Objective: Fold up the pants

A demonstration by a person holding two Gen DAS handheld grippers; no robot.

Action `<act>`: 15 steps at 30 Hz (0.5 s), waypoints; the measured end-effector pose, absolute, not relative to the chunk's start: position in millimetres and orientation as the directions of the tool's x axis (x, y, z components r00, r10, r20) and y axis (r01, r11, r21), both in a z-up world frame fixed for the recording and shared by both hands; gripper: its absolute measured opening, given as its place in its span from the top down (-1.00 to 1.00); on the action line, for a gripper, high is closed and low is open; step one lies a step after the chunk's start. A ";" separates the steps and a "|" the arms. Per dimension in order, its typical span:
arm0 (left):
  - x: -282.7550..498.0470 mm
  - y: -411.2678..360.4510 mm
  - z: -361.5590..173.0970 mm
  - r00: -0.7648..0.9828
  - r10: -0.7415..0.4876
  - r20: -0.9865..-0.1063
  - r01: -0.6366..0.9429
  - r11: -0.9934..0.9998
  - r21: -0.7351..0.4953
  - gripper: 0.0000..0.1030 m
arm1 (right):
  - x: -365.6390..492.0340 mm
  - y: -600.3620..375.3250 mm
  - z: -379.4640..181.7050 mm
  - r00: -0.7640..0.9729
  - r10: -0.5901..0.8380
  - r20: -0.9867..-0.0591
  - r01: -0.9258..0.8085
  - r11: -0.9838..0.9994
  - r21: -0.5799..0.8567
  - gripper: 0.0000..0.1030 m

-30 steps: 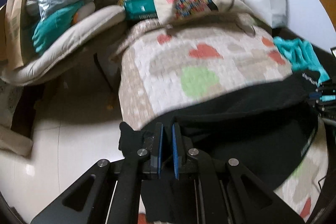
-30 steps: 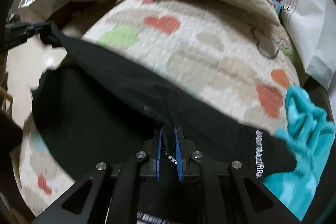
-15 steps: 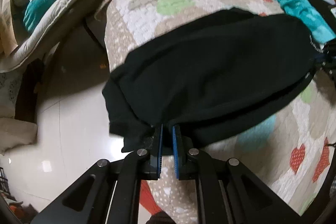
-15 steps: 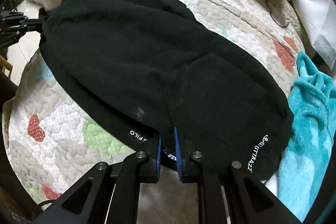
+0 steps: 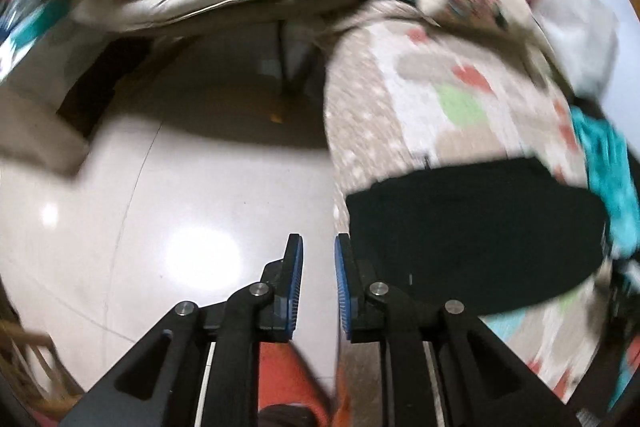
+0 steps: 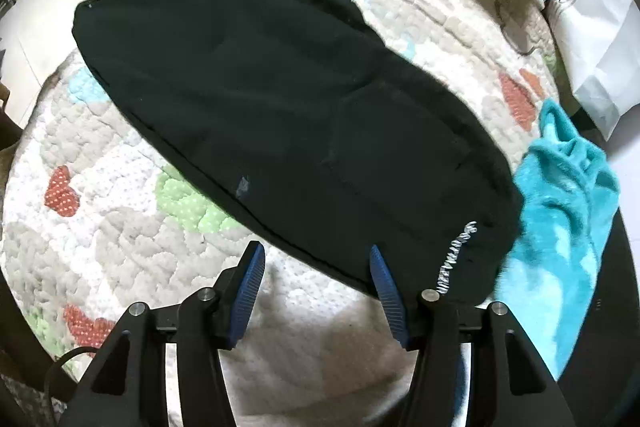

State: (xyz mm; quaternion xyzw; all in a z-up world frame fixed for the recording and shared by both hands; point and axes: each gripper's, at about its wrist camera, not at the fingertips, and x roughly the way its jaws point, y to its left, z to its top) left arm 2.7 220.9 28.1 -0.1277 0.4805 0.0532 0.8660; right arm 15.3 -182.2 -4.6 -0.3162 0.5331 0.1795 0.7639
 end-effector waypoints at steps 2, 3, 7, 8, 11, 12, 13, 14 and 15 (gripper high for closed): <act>14.9 219.7 26.9 0.515 -0.024 -0.857 -0.245 0.954 -0.174 0.70 | 17.9 -182.0 5.6 0.368 -0.033 -0.929 -0.602 0.753 -0.265 -0.15; 22.3 216.4 24.9 0.501 -0.013 -0.865 -0.259 0.952 -0.164 0.70 | 18.5 -180.5 9.8 0.371 -0.023 -0.928 -0.593 0.764 -0.256 -0.15; 40.6 213.0 10.5 0.476 -0.035 -0.879 -0.328 0.920 -0.214 0.63 | 36.3 -174.9 24.1 0.400 0.014 -0.917 -0.538 0.813 -0.222 -0.15; 45.1 216.2 6.0 0.477 -0.060 -0.877 -0.349 0.903 -0.252 0.61 | 40.5 -170.4 27.4 0.410 0.035 -0.911 -0.531 0.821 -0.207 -0.15; 45.4 222.6 -5.1 0.476 -0.074 -0.876 -0.364 0.890 -0.273 0.61 | 49.5 -150.1 31.6 0.412 0.114 -0.904 -0.536 0.833 -0.139 -0.15; 45.3 221.7 -5.8 0.483 -0.065 -0.873 -0.361 0.894 -0.266 0.60 | 51.0 -140.9 30.5 0.408 0.134 -0.903 -0.541 0.832 -0.121 -0.15; 45.9 217.3 -6.4 0.489 -0.060 -0.870 -0.350 0.900 -0.258 0.58 | 53.8 -133.8 28.3 0.412 0.141 -0.900 -0.543 0.831 -0.118 -0.15; 46.6 210.2 -6.4 0.494 -0.060 -0.867 -0.329 0.910 -0.251 0.52 | 55.3 -127.3 25.9 0.423 0.143 -0.895 -0.540 0.833 -0.122 -0.15; 48.6 200.8 -7.0 0.498 -0.057 -0.865 -0.309 0.921 -0.238 0.47 | 59.8 -122.7 21.6 0.435 0.144 -0.889 -0.530 0.839 -0.123 -0.15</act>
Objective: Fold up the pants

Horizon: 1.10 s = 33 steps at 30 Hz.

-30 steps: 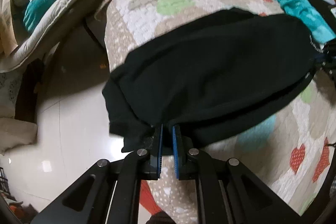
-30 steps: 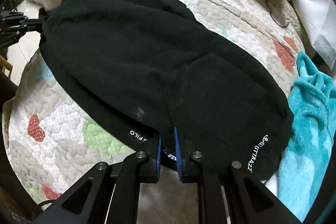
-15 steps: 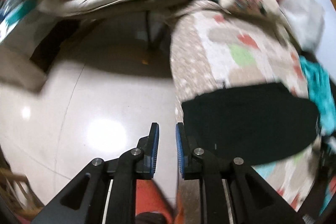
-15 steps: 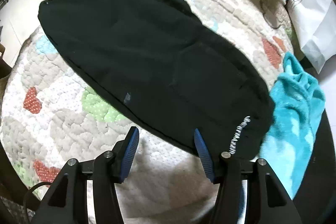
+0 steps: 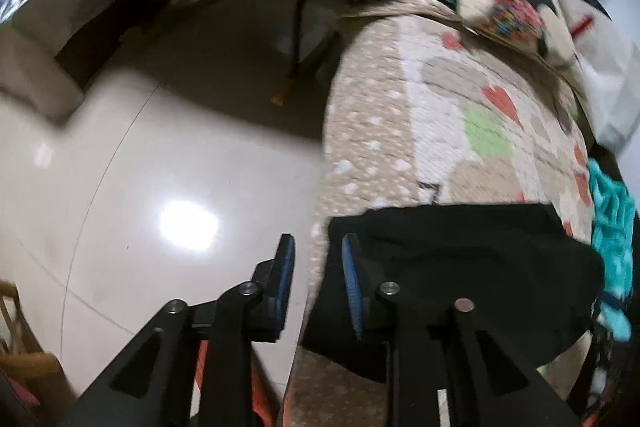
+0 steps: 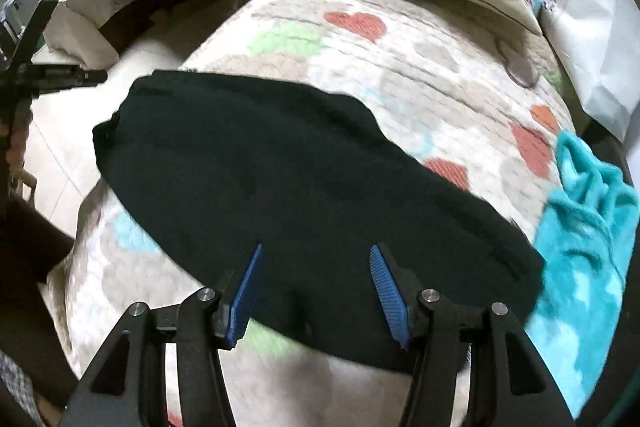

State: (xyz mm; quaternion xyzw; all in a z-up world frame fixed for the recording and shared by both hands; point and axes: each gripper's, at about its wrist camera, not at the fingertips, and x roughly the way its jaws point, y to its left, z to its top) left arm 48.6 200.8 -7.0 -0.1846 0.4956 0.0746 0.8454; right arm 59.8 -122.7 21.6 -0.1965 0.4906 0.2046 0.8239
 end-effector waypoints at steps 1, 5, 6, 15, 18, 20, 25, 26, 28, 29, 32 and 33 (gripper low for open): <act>50.5 191.5 -6.8 0.502 -0.051 -0.863 -0.293 0.929 -0.226 0.47 | 65.1 -119.9 16.1 0.444 0.151 -0.883 -0.507 0.855 -0.109 -0.15; 64.0 151.3 -3.6 0.520 -0.099 -0.848 -0.214 0.946 -0.242 0.43 | 81.7 -124.3 2.5 0.465 0.192 -0.864 -0.416 0.909 -0.022 -0.15; 68.3 141.2 -3.2 0.520 -0.121 -0.845 -0.196 0.947 -0.256 0.43 | 86.5 -126.1 0.3 0.473 0.199 -0.858 -0.400 0.916 -0.008 -0.15; 94.3 87.1 -5.4 0.500 -0.180 -0.847 -0.103 0.959 -0.264 0.41 | 157.7 -112.6 -11.0 0.504 0.194 -0.841 -0.396 0.918 -0.026 0.04; 96.5 85.2 -10.0 0.490 -0.175 -0.854 -0.105 0.961 -0.257 0.41 | 181.0 -102.6 -17.5 0.529 0.154 -0.834 -0.388 0.919 -0.076 0.01; 97.2 89.8 -12.0 0.482 -0.186 -0.856 -0.118 0.955 -0.274 0.41 | 193.7 -102.3 -23.5 0.525 0.143 -0.839 -0.379 0.922 -0.080 -0.29; 96.5 102.8 -9.1 0.490 -0.207 -0.847 -0.151 0.936 -0.317 0.41 | 212.6 -113.5 -39.6 0.406 0.262 -0.875 -0.390 0.916 0.093 -0.06; 96.5 104.9 -7.6 0.495 -0.209 -0.843 -0.157 0.933 -0.323 0.41 | 213.3 -117.1 -39.8 0.380 0.309 -0.872 -0.387 0.909 0.154 0.33; 96.7 107.8 -5.4 0.505 -0.207 -0.838 -0.171 0.928 -0.332 0.41 | 214.1 -122.3 -37.9 0.380 0.323 -0.867 -0.372 0.911 0.177 0.67; 97.0 109.7 -4.9 0.507 -0.205 -0.837 -0.180 0.925 -0.336 0.41 | 215.2 -125.4 -36.8 0.377 0.336 -0.863 -0.366 0.910 0.194 0.71; 97.8 114.2 -6.6 0.507 -0.210 -0.836 -0.199 0.915 -0.351 0.41 | 221.1 -131.2 -31.8 0.399 0.324 -0.858 -0.334 0.923 0.193 0.78; 98.2 115.0 -7.9 0.503 -0.211 -0.838 -0.203 0.914 -0.352 0.41 | 222.9 -129.3 -30.4 0.410 0.305 -0.859 -0.328 0.929 0.173 0.79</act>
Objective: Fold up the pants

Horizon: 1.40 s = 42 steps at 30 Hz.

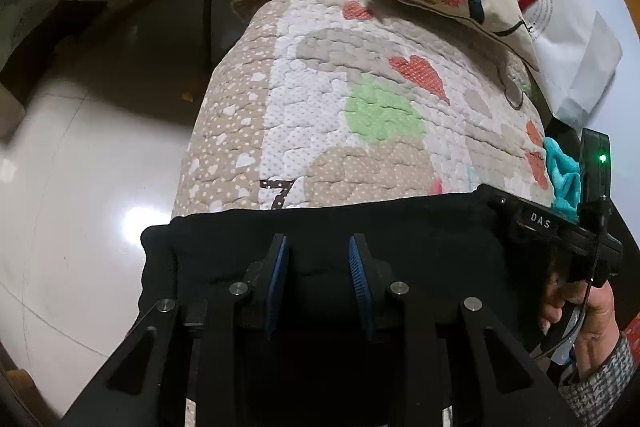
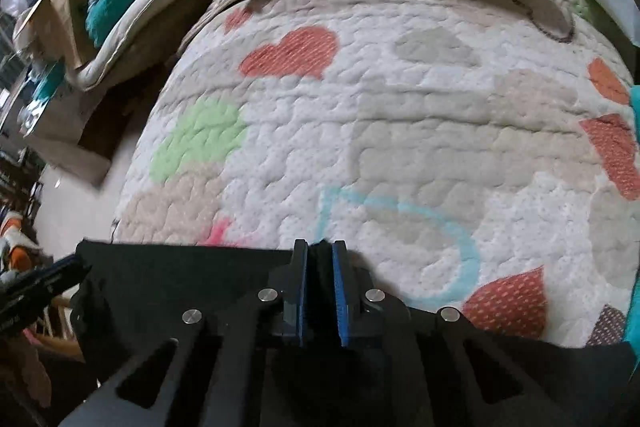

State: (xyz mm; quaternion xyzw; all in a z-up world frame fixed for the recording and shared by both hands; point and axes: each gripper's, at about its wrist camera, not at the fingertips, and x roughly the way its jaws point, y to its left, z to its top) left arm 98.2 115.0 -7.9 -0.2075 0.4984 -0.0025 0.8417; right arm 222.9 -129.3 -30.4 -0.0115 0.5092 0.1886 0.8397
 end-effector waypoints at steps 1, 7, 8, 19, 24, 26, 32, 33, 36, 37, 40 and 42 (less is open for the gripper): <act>98.6 115.1 -8.9 0.500 -0.208 -0.841 -0.207 0.914 -0.349 0.41 | 224.4 -126.5 -29.1 0.419 0.288 -0.861 -0.325 0.933 0.154 0.84; 100.6 106.9 -5.9 0.509 -0.189 -0.840 -0.193 0.926 -0.325 0.41 | 234.6 -121.6 -24.9 0.508 0.098 -0.856 -0.243 0.969 -0.033 0.95; 100.7 102.7 -4.5 0.511 -0.192 -0.838 -0.182 0.929 -0.324 0.41 | 233.4 -128.6 -19.1 0.518 0.088 -0.851 -0.212 0.977 -0.028 0.93; 63.1 21.1 -10.8 0.537 -0.151 -0.830 -0.085 0.969 -0.231 0.28 | 57.9 -184.1 20.9 0.624 0.092 -0.776 -0.055 0.996 0.073 -0.37; 37.0 -1.5 -25.3 0.574 -0.050 -0.818 -0.124 0.981 -0.147 0.03 | 14.6 -192.6 -8.6 0.582 0.133 -0.802 -0.030 0.989 0.142 -0.37; 31.6 -8.7 -32.6 0.592 -0.006 -0.806 -0.143 0.983 -0.112 -0.02 | 13.7 -190.5 -22.3 0.565 0.120 -0.816 -0.030 0.992 0.125 -0.37; 32.9 -22.6 -47.9 0.634 0.083 -0.769 -0.119 0.993 0.009 -0.98 | 21.1 -198.2 -34.1 0.606 0.080 -0.791 0.019 0.993 0.115 -0.34; 34.8 -20.8 -48.1 0.626 0.083 -0.776 -0.127 0.992 0.004 -1.00 | 21.3 -200.0 -34.2 0.608 0.078 -0.790 0.027 0.993 0.119 -0.34; 33.3 -19.5 -49.3 0.640 0.074 -0.765 -0.117 0.993 -0.002 -1.00 | 23.9 -204.9 -36.8 0.608 0.077 -0.790 0.052 0.989 0.137 -0.34; 33.1 -18.7 -49.3 0.642 0.071 -0.764 -0.117 0.993 -0.006 -1.00 | 24.1 -206.0 -37.7 0.607 0.077 -0.791 0.059 0.988 0.141 -0.34; 32.6 -18.8 -49.8 0.642 0.065 -0.764 -0.117 0.993 -0.014 -1.00 | 25.0 -206.7 -37.6 0.602 0.081 -0.794 0.068 0.986 0.153 -0.34; 32.9 -19.1 -50.0 0.642 0.067 -0.764 -0.117 0.993 -0.012 -1.00 | 25.3 -208.3 -36.6 0.600 0.089 -0.795 0.074 0.983 0.165 -0.34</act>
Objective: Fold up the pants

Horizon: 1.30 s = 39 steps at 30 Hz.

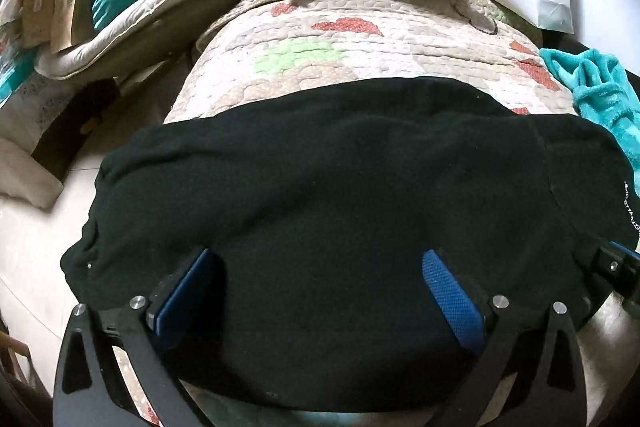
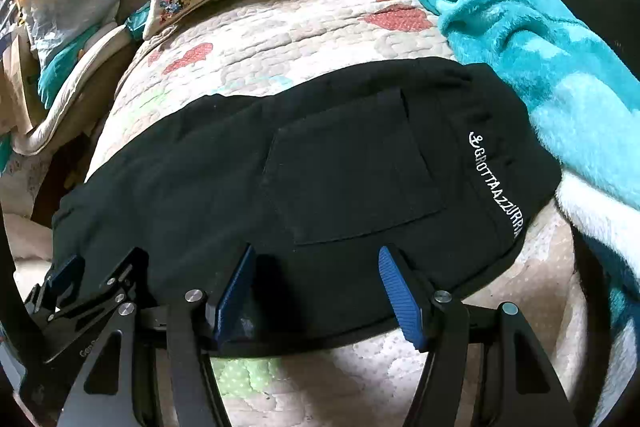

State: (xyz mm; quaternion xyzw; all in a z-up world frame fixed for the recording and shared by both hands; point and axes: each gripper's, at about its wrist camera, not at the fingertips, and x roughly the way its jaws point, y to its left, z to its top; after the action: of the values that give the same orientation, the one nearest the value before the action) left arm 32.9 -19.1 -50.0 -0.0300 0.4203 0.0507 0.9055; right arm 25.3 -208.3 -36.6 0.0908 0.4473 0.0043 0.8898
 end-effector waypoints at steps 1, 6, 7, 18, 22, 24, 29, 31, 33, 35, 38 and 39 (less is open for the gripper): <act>33.1 -19.1 -49.9 0.642 0.065 -0.764 -0.117 0.993 -0.014 -1.00 | 24.3 -209.0 -36.8 0.599 0.093 -0.795 0.077 0.982 0.173 -0.34; 33.0 -18.8 -50.0 0.642 0.065 -0.764 -0.118 0.993 -0.014 -1.00 | 27.2 -205.4 -39.9 0.600 0.095 -0.794 0.085 0.980 0.181 -0.43; 33.1 -19.0 -50.0 0.642 0.065 -0.764 -0.118 0.993 -0.014 -1.00 | 27.3 -203.7 -39.6 0.602 0.094 -0.793 0.079 0.981 0.177 -0.45; 33.2 -18.6 -50.5 0.642 0.064 -0.764 -0.117 0.993 -0.015 -1.00 | 29.2 -199.6 -41.1 0.607 0.102 -0.788 0.064 0.982 0.177 -0.61; 33.4 -18.5 -50.3 0.642 0.064 -0.764 -0.117 0.993 -0.015 -1.00 | 30.4 -198.2 -41.8 0.608 0.102 -0.787 0.063 0.982 0.176 -0.64; 33.1 -18.8 -50.2 0.642 0.069 -0.763 -0.117 0.993 -0.008 -1.00 | 30.9 -197.7 -41.5 0.608 0.101 -0.787 0.061 0.983 0.173 -0.65; 33.2 -21.3 -50.6 0.642 0.071 -0.763 -0.117 0.993 -0.006 -1.00 | 29.8 -201.8 -40.2 0.607 0.119 -0.786 0.065 0.978 0.199 -0.65; 33.0 -19.7 -50.4 0.643 0.068 -0.763 -0.117 0.993 -0.010 -1.00 | 29.6 -203.7 -38.9 0.603 0.133 -0.786 0.070 0.973 0.219 -0.65; 33.1 -20.6 -50.6 0.642 0.070 -0.763 -0.118 0.993 -0.008 -1.00 | 28.6 -207.2 -37.6 0.603 0.152 -0.783 0.081 0.965 0.249 -0.65; 33.1 -19.9 -50.5 0.643 0.070 -0.763 -0.118 0.993 -0.008 -1.00 | 27.5 -209.4 -37.8 0.605 0.160 -0.780 0.088 0.960 0.265 -0.65; 33.2 -20.7 -50.5 0.643 0.070 -0.763 -0.117 0.993 -0.008 -1.00 | 24.3 -210.2 -36.0 0.607 0.165 -0.777 0.082 0.960 0.268 -0.64; 33.0 -19.6 -50.4 0.643 0.069 -0.763 -0.117 0.993 -0.008 -1.00 | 23.5 -211.3 -35.3 0.608 0.169 -0.776 0.084 0.958 0.275 -0.64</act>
State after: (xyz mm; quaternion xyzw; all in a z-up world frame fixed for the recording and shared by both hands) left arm 33.0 -19.6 -50.4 -0.0285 0.4196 0.0515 0.9058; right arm 23.5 -211.3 -35.3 0.1431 0.4422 0.0241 0.8851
